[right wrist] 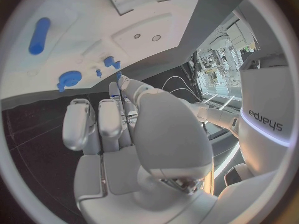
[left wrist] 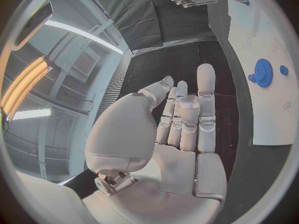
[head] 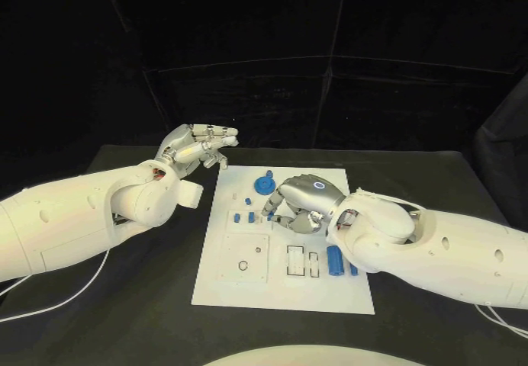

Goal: Assemble the parts on the task board

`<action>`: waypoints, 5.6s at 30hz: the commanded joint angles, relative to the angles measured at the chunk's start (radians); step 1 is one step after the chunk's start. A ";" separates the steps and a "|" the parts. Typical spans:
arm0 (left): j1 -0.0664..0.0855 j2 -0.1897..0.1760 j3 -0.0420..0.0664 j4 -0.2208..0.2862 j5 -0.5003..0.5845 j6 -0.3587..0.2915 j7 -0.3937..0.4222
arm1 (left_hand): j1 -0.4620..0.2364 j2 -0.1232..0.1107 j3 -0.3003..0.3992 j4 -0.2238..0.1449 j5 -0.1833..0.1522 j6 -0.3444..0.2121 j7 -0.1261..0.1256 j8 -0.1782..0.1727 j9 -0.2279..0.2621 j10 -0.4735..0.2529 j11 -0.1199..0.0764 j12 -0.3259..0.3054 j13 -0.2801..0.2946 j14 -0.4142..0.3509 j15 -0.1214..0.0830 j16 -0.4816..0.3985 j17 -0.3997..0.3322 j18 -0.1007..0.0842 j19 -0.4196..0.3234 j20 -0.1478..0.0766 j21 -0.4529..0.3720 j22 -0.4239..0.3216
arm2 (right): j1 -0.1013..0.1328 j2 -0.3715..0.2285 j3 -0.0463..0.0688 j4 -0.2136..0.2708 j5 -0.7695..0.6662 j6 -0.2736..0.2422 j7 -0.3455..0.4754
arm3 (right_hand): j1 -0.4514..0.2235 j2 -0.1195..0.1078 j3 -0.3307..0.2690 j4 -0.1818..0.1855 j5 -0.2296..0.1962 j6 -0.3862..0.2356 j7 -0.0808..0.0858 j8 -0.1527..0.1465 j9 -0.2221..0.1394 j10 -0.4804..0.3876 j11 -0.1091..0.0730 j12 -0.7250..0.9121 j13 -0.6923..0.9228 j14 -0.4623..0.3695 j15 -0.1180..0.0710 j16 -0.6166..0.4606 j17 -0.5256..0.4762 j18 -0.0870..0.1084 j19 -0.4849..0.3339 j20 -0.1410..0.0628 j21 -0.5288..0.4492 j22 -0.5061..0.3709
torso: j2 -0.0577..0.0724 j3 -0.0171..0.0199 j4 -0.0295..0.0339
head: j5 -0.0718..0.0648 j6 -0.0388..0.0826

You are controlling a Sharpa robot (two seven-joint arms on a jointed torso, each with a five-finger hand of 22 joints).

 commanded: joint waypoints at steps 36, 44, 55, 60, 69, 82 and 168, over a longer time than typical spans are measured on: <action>0.002 0.012 -0.001 0.006 0.005 0.009 -0.005 | 0.001 0.005 -0.003 -0.002 0.004 -0.004 0.005 0.003 -0.002 -0.010 0.004 0.006 0.001 -0.010 0.001 -0.004 -0.004 0.020 -0.004 0.001 -0.009 -0.004 | -0.069 0.101 -0.021 -0.081 -0.034 0.106 0.036 | -0.016 -0.007 0.005 -0.009 0.003 -0.003 0.010 -0.007 -0.001 0.013 -0.005 -0.003 0.001 0.033 0.001 0.008 -0.001 -0.006 0.004 0.000 0.005 0.003 | 0.001 0.0020 -0.0019 | 0.061 -0.041; 0.002 0.012 -0.001 0.004 0.005 0.010 -0.005 | 0.001 0.005 -0.003 -0.002 0.004 -0.004 0.005 0.003 -0.002 -0.010 0.004 0.006 0.001 -0.010 0.001 -0.004 -0.004 0.020 -0.004 0.001 -0.009 -0.004 | -0.072 0.104 -0.022 -0.083 -0.038 0.119 0.035 | -0.018 -0.007 0.005 -0.009 0.003 -0.003 0.010 -0.007 -0.001 0.013 -0.004 -0.003 0.001 0.033 0.001 0.008 -0.002 -0.006 0.005 0.000 0.005 0.003 | 0.000 0.0022 -0.0026 | 0.062 -0.042; 0.002 0.012 -0.001 0.003 0.005 0.010 -0.006 | 0.001 0.005 -0.003 -0.002 0.004 -0.004 0.005 0.003 -0.002 -0.010 0.004 0.006 0.001 -0.010 0.001 -0.004 -0.004 0.020 -0.004 0.001 -0.009 -0.004 | -0.073 0.108 -0.022 -0.089 -0.057 0.137 0.022 | -0.020 -0.006 0.005 -0.010 0.003 -0.002 0.011 -0.007 -0.001 0.013 -0.004 -0.003 0.001 0.033 0.001 0.008 -0.001 -0.006 0.005 0.000 0.006 0.004 | 0.000 0.0015 -0.0025 | 0.063 -0.045; 0.002 0.012 -0.001 0.003 0.005 0.011 -0.007 | 0.001 0.005 -0.003 -0.002 0.004 -0.004 0.005 0.003 -0.002 -0.010 0.004 0.006 0.001 -0.010 0.001 -0.004 -0.004 0.020 -0.004 0.001 -0.009 -0.004 | -0.074 0.114 -0.023 -0.092 -0.077 0.144 0.015 | -0.034 -0.010 0.002 -0.013 0.001 -0.008 0.012 -0.011 -0.003 0.006 -0.003 -0.009 0.000 0.031 0.003 0.005 -0.009 -0.005 0.000 0.002 0.003 0.000 | 0.000 0.0017 -0.0027 | 0.063 -0.046; 0.002 0.012 -0.001 0.002 0.005 0.013 -0.010 | 0.001 0.005 -0.003 -0.002 0.004 -0.004 0.005 0.003 -0.002 -0.010 0.004 0.006 0.001 -0.010 0.001 -0.004 -0.004 0.020 -0.004 0.001 -0.009 -0.004 | -0.075 0.117 -0.030 -0.091 -0.093 0.143 0.011 | -0.087 -0.036 -0.021 -0.007 0.027 -0.055 0.025 -0.019 -0.013 -0.041 0.014 -0.041 -0.013 0.027 0.017 0.002 -0.020 -0.002 -0.011 0.013 -0.004 -0.010 | 0.000 0.0018 -0.0031 | 0.061 -0.047; 0.002 0.011 -0.001 -0.001 0.005 0.016 -0.016 | 0.000 0.006 -0.004 -0.002 0.004 -0.005 0.005 0.003 -0.002 -0.012 0.004 0.007 0.001 -0.011 0.002 -0.005 -0.007 0.020 -0.004 0.002 -0.010 -0.005 | -0.075 0.094 -0.032 -0.079 -0.069 0.008 0.037 | -0.128 -0.063 -0.086 -0.006 0.035 -0.155 0.046 -0.018 -0.023 -0.184 0.044 -0.055 -0.028 -0.016 0.042 -0.097 -0.144 0.033 -0.122 0.039 -0.115 -0.162 | 0.000 0.0026 -0.0032 | 0.055 -0.044; 0.000 0.009 -0.014 -0.008 0.005 0.043 -0.040 | 0.004 0.007 -0.005 -0.005 0.004 -0.007 0.005 0.004 -0.002 -0.015 0.004 0.012 0.001 -0.015 0.002 -0.007 -0.014 0.020 -0.005 0.002 -0.014 -0.007 | 0.015 -0.208 0.018 0.137 -0.031 0.071 -0.075 | 0.012 0.030 -0.096 0.002 -0.053 -0.038 0.015 -0.001 -0.014 0.014 -0.004 0.016 -0.018 0.021 0.002 0.022 -0.077 -0.009 0.019 0.002 0.006 0.018 | -0.001 0.0018 -0.0048 | 0.025 -0.021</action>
